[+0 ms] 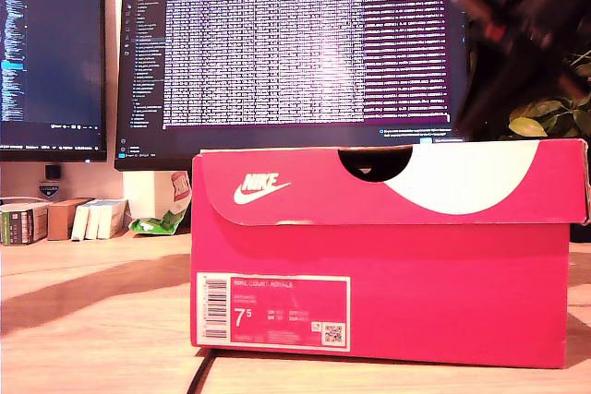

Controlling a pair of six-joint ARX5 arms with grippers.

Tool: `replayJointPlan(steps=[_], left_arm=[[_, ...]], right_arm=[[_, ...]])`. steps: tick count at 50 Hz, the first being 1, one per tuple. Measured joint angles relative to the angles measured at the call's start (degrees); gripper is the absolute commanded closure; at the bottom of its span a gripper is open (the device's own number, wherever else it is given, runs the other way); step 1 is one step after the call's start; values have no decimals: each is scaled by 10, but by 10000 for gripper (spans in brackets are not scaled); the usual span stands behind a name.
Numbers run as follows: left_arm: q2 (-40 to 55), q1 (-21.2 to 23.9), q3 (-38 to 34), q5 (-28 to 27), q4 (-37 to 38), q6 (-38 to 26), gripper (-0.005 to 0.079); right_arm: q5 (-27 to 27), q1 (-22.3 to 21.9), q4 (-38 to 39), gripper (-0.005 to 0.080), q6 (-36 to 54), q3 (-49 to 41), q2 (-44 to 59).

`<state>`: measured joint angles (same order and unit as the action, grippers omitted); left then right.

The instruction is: Close the red shoebox by pushing the lid with your left arm and holding the box in place with your right arm

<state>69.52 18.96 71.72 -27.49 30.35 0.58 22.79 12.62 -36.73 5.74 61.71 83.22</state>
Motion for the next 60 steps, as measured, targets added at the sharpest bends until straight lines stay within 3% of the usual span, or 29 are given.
replayJointPlan(steps=[15,25,42,50,60], left_arm=[[0,0,0,4,3,-2,762],[-9,-8,0,47,6,-25,762],[-44,-86,-7,63,11,-62,762],[-80,-111,-67,77,-24,-66,762],[-134,-160,-143,72,-70,-70,762]], right_arm=[[-43,10,7,765,30,1,8],[-50,10,66,765,32,1,3],[-140,8,150,765,20,1,-88],[-178,-9,167,765,18,1,-115],[-181,-59,193,765,19,-15,-142]])
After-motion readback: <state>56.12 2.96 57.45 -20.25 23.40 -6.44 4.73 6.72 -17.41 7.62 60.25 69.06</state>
